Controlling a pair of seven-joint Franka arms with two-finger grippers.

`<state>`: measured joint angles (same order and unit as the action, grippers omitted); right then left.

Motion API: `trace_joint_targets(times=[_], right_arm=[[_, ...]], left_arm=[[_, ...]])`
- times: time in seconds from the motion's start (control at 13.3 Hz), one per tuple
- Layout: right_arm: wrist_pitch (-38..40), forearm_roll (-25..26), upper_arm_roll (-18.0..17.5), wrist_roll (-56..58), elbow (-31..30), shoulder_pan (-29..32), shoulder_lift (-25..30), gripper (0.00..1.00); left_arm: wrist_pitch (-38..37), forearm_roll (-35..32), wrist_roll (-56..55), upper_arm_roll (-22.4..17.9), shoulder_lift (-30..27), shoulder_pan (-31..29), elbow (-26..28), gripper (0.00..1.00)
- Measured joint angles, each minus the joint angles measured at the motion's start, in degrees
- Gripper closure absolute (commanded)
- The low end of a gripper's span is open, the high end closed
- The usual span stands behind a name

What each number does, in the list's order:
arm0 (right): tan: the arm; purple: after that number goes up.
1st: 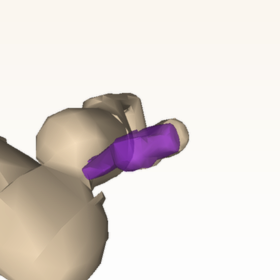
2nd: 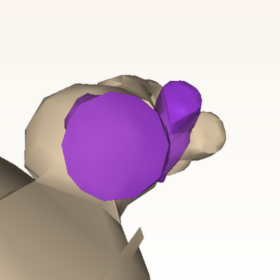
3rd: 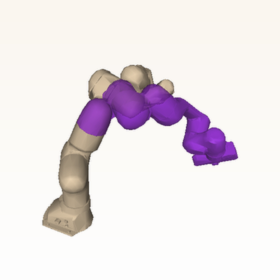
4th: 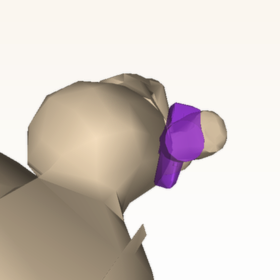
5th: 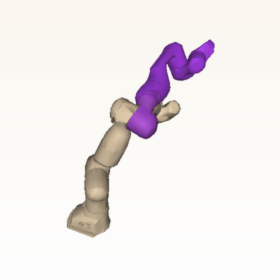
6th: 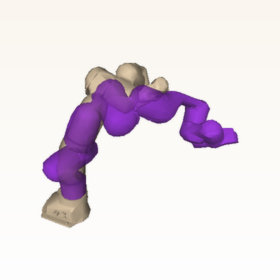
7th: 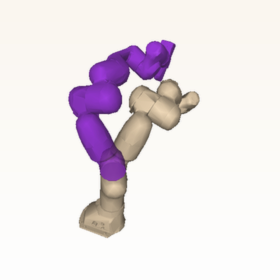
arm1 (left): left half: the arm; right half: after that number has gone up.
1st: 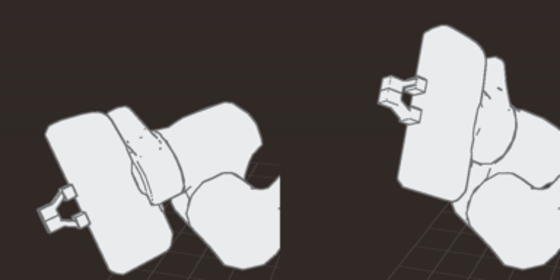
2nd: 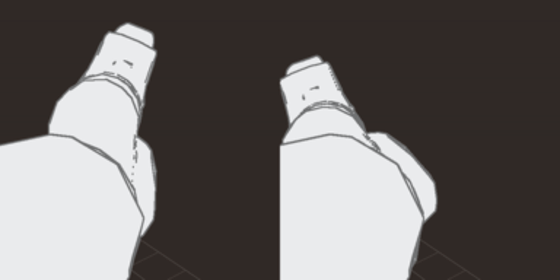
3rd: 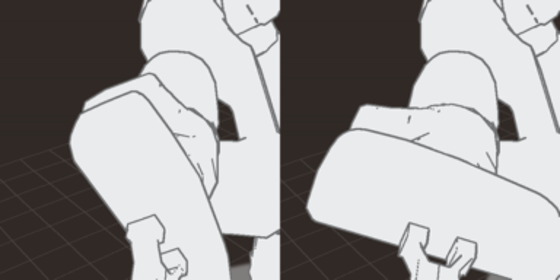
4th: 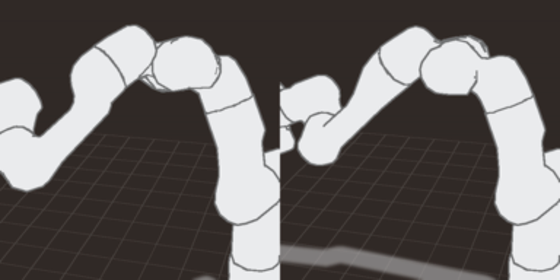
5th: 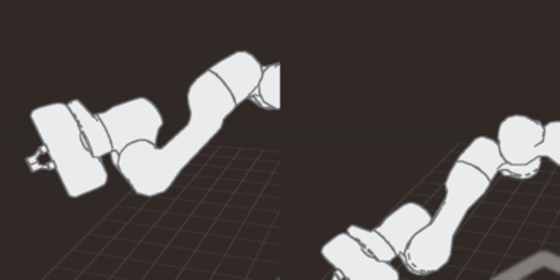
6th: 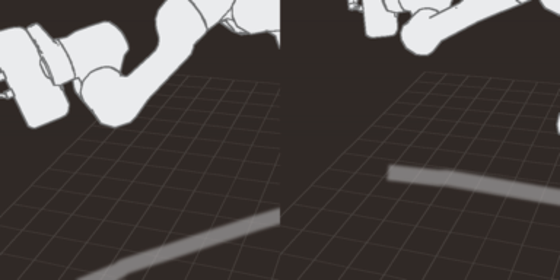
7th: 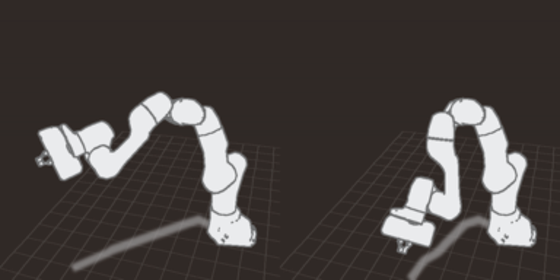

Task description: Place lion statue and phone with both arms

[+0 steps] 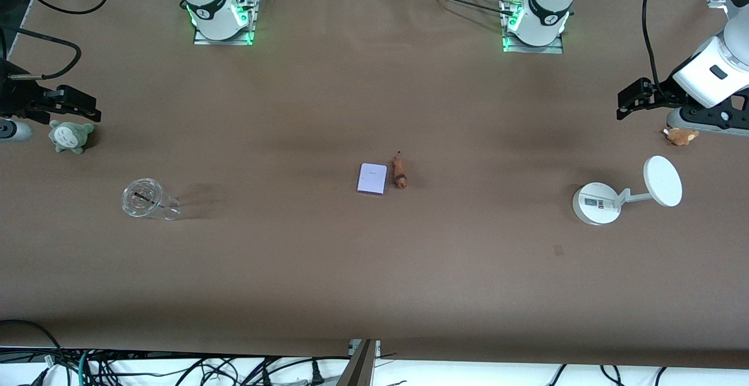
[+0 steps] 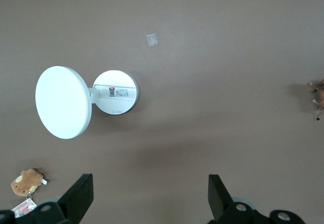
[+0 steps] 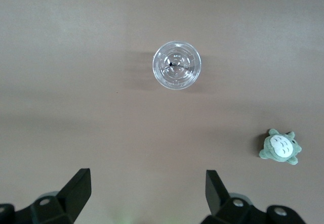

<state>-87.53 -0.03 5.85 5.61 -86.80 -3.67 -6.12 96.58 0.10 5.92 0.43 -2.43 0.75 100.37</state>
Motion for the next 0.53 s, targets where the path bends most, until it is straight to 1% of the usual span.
trace_joint_targets(times=[0.53], right_arm=[[0.0,0.0,0.0,0.0,0.0,0.0,0.0,0.0]], left_arm=[[-1.25,0.0,0.0,0.14,0.26,0.02,-0.15,0.0]])
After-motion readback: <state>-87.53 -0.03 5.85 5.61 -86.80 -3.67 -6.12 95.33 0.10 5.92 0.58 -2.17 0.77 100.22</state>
